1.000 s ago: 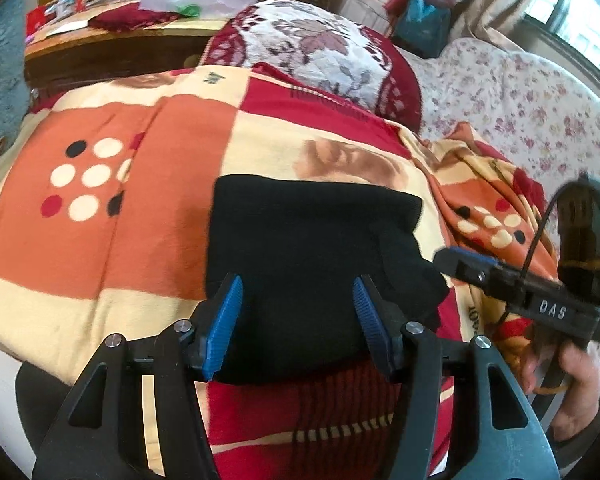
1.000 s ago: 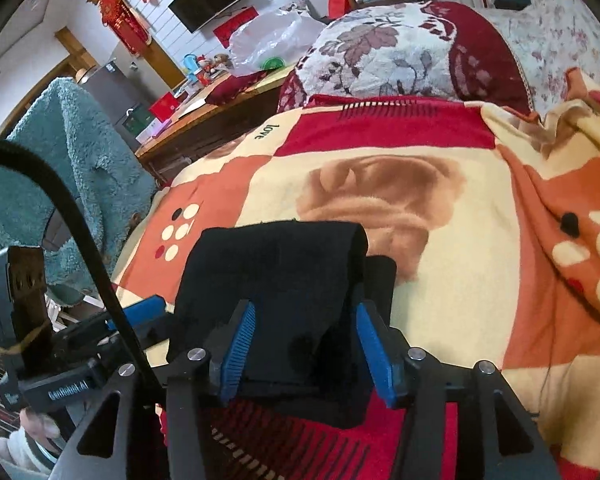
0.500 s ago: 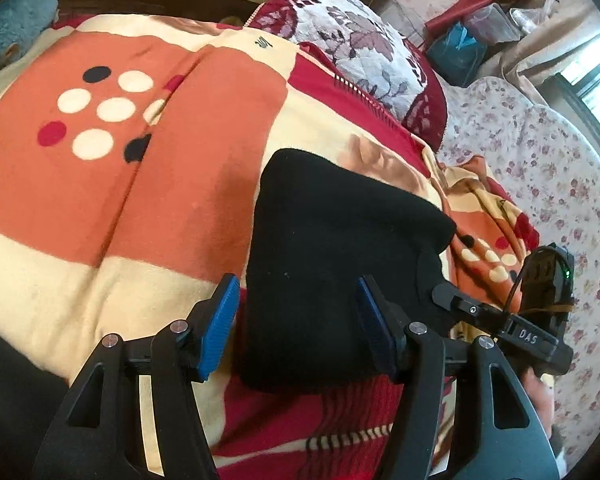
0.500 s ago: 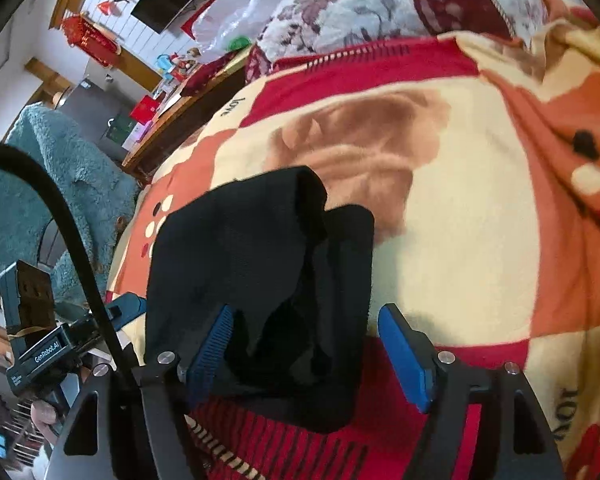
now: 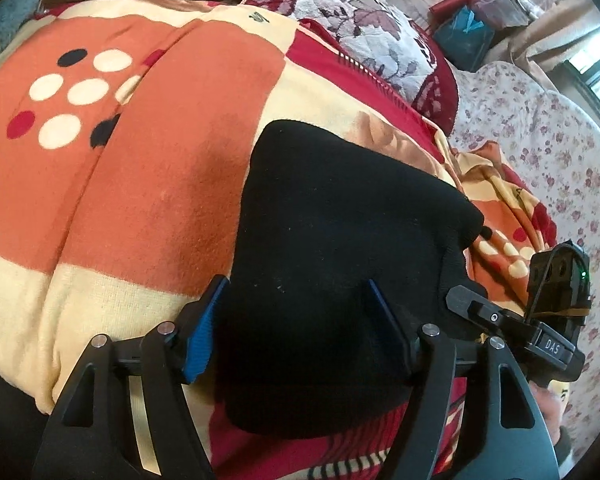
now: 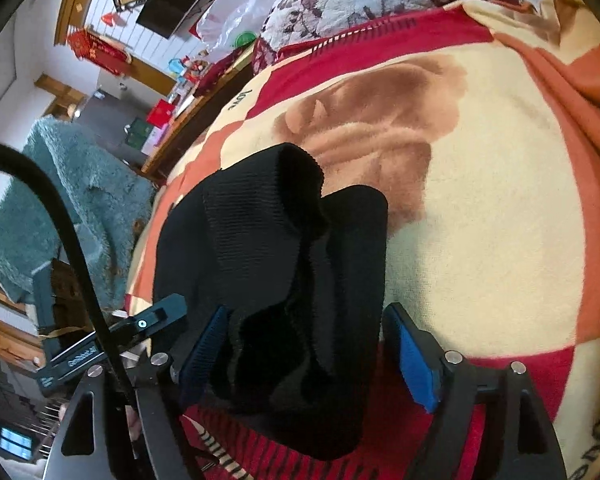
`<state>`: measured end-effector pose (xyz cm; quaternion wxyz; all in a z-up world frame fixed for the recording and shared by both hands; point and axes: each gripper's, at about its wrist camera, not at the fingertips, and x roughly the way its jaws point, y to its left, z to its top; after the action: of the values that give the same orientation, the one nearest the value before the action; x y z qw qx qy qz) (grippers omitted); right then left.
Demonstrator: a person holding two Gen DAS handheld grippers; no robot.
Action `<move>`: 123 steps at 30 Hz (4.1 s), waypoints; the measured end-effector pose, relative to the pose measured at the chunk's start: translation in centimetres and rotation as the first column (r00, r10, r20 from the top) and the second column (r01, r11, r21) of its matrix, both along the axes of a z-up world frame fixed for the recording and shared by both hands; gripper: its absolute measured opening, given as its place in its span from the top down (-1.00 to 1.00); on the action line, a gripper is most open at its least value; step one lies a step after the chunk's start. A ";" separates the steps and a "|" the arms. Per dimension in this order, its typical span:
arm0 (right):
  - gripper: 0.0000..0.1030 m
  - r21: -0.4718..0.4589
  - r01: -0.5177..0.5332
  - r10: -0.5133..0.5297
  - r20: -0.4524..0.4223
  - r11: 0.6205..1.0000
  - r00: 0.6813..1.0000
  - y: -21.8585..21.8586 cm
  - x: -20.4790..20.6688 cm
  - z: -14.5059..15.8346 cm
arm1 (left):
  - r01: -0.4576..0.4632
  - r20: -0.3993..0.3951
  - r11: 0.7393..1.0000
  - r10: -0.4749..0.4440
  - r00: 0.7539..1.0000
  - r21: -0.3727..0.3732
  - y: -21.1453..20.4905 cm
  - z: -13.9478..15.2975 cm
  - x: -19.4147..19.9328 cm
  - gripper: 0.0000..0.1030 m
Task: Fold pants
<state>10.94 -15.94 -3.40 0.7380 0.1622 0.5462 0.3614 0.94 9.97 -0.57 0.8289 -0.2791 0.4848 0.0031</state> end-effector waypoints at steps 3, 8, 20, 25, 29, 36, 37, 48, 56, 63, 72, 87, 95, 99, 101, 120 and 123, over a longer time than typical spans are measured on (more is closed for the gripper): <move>-0.55 -0.006 0.005 -0.005 0.012 1.000 1.000 0.1 -0.2 0.1 | -0.001 0.000 1.000 0.001 1.000 0.010 -0.1 -0.1 0.0 -0.39; -0.57 -0.031 -0.001 0.002 0.034 1.000 0.999 0.5 -0.5 0.2 | -0.001 -0.008 1.000 0.001 1.000 0.019 -0.3 -0.2 0.1 -0.44; -0.25 -0.142 -0.056 0.077 0.145 0.988 0.987 2.2 -1.6 1.5 | 0.031 -0.001 0.999 -0.031 1.000 0.033 -0.8 -0.1 0.2 -0.22; 0.06 -0.132 -0.073 0.097 0.185 0.989 0.978 2.1 -2.1 3.0 | 0.044 0.021 0.997 -0.046 0.999 0.071 -1.3 1.3 -0.2 0.03; 0.09 -0.112 -0.067 0.088 0.196 0.991 0.977 1.7 -2.4 4.3 | 0.055 0.043 0.994 -0.059 0.997 0.091 -1.8 3.2 -0.2 0.06; 0.10 -0.078 -0.031 0.049 0.244 0.996 0.969 0.5 -2.1 6.8 | 0.083 0.090 0.989 -0.094 0.991 0.119 -2.9 6.1 0.7 0.06; 0.10 -0.078 -0.026 0.045 0.250 0.997 0.967 0.4 -2.1 7.0 | 0.085 0.093 0.989 -0.097 0.991 0.122 -3.0 6.4 0.9 0.06; 0.10 -0.067 0.036 -0.014 0.306 0.997 0.952 -1.4 0.3 9.8 | 0.127 0.144 0.978 -0.151 0.978 0.166 -5.0 9.1 5.2 0.06; 0.10 -0.072 0.064 -0.039 0.303 0.995 0.952 -1.6 4.5 9.4 | 0.131 0.133 0.973 -0.158 0.979 0.189 -5.5 8.4 10.0 0.06; 0.09 -0.077 0.084 -0.063 0.234 0.994 0.970 -1.1 8.0 6.0 | 0.112 0.076 0.978 -0.127 0.989 0.176 -4.9 5.3 12.7 0.06; -0.19 -0.149 0.105 -0.078 0.181 0.983 0.980 -0.2 9.6 1.9 | 0.075 0.021 0.994 -0.077 0.997 0.081 -3.1 0.6 13.4 -0.22; -0.21 -0.206 0.176 -0.101 0.328 0.963 0.939 -1.0 4.4 8.5 | -0.026 0.100 0.972 0.003 0.995 0.233 -4.0 5.6 9.8 -0.58; -0.21 -0.226 0.194 -0.093 0.392 0.955 0.915 0.2 1.8 10.9 | -0.040 0.181 0.931 -0.028 0.983 0.364 -6.3 9.5 6.0 -0.58; -0.22 -0.220 0.209 -0.106 0.404 0.953 0.909 0.5 0.9 11.4 | -0.060 0.217 0.916 -0.030 0.976 0.396 -6.8 10.8 4.4 -0.58; -0.23 -0.220 0.208 -0.105 0.404 0.953 0.909 0.6 0.6 11.6 | -0.066 0.230 0.907 -0.035 0.973 0.417 -7.1 11.3 3.8 -0.58; -0.27 -0.212 0.213 -0.114 0.401 0.954 0.909 0.2 -0.6 12.4 | -0.073 0.242 0.889 -0.043 0.969 0.452 -8.4 12.9 2.6 -0.58; -0.27 -0.211 0.209 -0.112 0.397 0.955 0.911 0.2 -0.6 12.3 | -0.069 0.237 0.887 -0.047 0.970 0.457 -8.6 12.8 2.7 -0.58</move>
<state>10.32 -15.76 8.91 0.8716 0.0400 0.4183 0.2524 3.64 1.36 12.23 0.9241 -0.0749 0.3640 0.0892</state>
